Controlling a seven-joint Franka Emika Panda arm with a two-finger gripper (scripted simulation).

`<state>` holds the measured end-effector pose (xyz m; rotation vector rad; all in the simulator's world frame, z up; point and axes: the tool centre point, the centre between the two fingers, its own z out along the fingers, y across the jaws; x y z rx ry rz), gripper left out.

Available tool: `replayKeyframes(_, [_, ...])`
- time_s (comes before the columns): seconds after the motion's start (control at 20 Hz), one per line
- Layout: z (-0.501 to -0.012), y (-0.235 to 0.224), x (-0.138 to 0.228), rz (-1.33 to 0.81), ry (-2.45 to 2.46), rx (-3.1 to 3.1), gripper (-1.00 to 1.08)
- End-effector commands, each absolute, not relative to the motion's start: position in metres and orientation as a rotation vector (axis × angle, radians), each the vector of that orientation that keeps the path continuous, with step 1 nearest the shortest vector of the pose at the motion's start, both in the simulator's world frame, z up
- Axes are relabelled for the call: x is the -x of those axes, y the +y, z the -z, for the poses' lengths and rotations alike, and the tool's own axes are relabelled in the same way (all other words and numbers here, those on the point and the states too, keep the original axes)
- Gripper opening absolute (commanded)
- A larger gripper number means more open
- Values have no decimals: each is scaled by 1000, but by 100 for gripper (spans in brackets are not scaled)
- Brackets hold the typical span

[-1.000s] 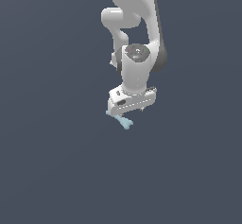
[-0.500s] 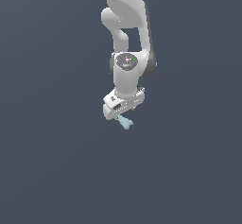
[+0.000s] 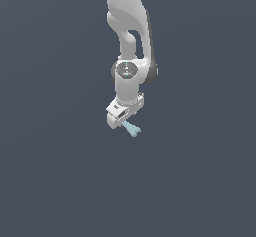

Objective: Pick up the object and move it to a goal position.

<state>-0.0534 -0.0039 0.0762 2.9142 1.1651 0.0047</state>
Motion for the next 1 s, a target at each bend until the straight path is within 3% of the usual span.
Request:
replayKeyframes(0.0, [-71,-7,57,-3,1216,-2895,100])
replayKeyframes(0.95, [-41,-11,64,0,1284,-2867,100])
